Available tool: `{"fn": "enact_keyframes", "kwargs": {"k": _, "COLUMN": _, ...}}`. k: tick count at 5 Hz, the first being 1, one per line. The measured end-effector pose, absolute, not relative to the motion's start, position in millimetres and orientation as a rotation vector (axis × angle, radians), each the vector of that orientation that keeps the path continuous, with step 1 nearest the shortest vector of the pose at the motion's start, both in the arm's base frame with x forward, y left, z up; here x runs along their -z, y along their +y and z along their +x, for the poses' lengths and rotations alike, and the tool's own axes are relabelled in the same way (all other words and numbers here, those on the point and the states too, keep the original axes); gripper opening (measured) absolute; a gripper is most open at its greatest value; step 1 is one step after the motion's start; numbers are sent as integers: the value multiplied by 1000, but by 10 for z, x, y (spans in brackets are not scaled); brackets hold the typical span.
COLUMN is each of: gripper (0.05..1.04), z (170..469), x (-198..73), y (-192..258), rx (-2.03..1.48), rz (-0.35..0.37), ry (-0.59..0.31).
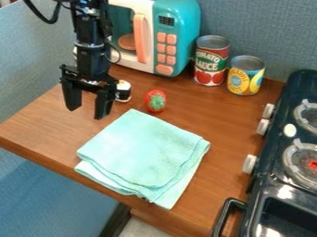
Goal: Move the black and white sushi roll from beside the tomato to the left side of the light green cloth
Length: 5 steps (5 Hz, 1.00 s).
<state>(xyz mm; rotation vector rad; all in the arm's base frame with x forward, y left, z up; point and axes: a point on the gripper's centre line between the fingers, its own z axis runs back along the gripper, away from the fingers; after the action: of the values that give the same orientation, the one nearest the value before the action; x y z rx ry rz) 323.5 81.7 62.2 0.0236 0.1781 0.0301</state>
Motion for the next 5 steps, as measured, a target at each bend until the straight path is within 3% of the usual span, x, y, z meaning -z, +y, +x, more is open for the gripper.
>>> {"fn": "enact_keyframes", "kwargs": {"k": 1, "gripper": 1001, "z": 3202, "x": -512, "y": 807, "rx": -30, "rz": 15, "ry": 215}}
{"fn": "enact_keyframes", "kwargs": {"k": 2, "gripper": 1001, "z": 3275, "x": -617, "y": 776, "rx": -11, "rz": 25, "ry": 223}}
{"fn": "enact_keyframes", "kwargs": {"k": 3, "gripper": 1001, "z": 3406, "x": -726, "y": 571, "rx": 36, "rz": 71, "ry": 202}}
{"fn": "enact_keyframes", "kwargs": {"k": 5, "gripper": 1001, "z": 3682, "x": -939, "y": 506, "rx": 51, "rz": 72, "ry": 123}}
